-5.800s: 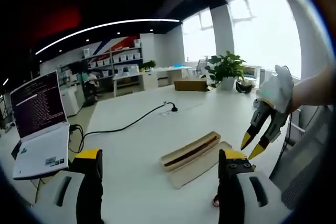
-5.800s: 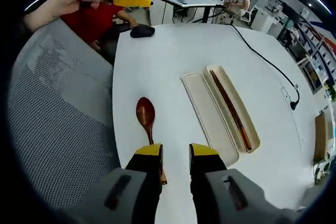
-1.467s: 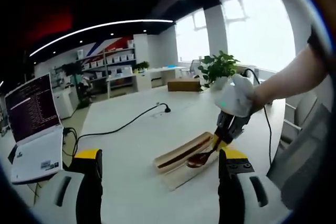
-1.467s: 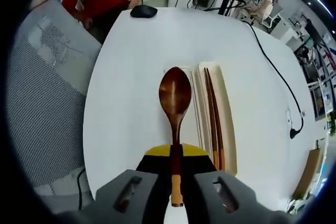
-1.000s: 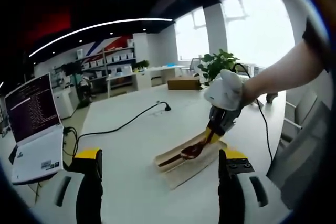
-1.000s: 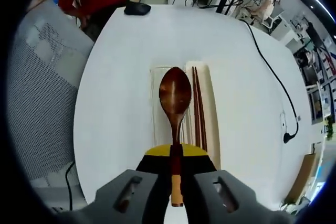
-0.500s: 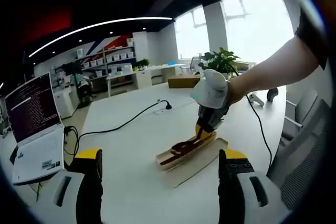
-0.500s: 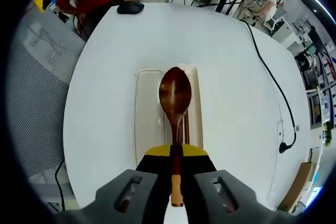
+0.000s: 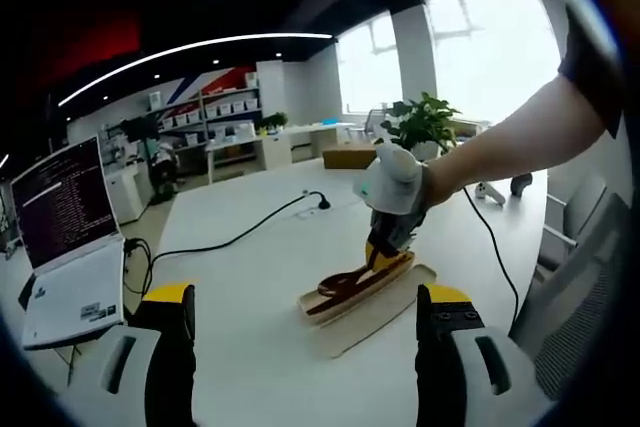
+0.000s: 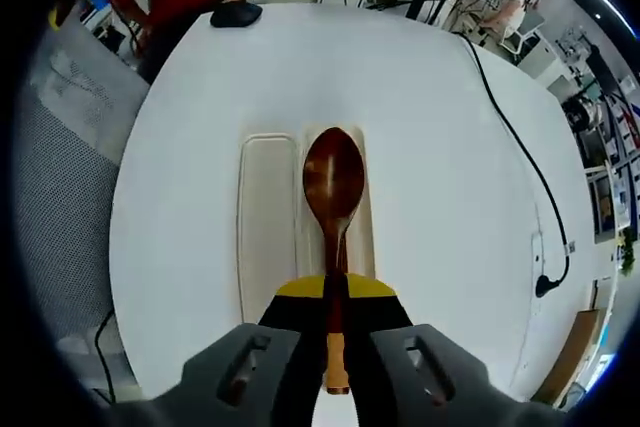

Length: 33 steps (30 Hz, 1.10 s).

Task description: Arrange the utensils inside the cutlery case until each visible utensil rests in its matching compartment.

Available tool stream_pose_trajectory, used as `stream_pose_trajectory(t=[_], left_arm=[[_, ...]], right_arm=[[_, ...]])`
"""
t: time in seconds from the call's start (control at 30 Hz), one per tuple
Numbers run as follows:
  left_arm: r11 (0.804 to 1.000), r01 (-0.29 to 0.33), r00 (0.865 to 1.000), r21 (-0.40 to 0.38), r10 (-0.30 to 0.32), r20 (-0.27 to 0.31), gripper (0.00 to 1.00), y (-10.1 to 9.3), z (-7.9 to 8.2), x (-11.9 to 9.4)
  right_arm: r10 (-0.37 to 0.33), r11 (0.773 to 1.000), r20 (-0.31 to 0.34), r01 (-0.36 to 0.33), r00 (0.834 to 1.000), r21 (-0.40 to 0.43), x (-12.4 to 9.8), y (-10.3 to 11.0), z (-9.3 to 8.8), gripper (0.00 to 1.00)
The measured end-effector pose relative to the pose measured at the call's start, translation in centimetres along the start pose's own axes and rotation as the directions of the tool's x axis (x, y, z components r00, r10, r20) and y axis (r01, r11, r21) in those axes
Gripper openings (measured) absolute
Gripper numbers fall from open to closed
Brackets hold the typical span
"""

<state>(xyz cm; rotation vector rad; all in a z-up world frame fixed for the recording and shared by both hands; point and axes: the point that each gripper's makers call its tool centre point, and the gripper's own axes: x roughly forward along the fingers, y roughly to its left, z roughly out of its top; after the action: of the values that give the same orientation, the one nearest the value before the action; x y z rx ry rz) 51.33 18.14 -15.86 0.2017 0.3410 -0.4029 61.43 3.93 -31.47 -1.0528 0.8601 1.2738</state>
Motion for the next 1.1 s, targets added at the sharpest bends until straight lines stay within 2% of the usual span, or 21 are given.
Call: stream_pose_trajectory(t=[0.57, 1.1], left_arm=[[1.0, 0.005, 1.0, -0.012, -0.005, -0.009, 0.94, 0.0, -0.3, 0.1], [1.0, 0.016, 1.0, -0.01, -0.016, -0.018, 0.94, 0.0, -0.4, 0.4]], right_arm=[[0.026, 0.998, -0.023, -0.027, 0.999, -0.058, 2.6, -0.3, 0.9, 0.01], [0.033, 0.998, -0.022, -0.034, 0.999, -0.049, 3.7, -0.9, 0.9, 0.01]])
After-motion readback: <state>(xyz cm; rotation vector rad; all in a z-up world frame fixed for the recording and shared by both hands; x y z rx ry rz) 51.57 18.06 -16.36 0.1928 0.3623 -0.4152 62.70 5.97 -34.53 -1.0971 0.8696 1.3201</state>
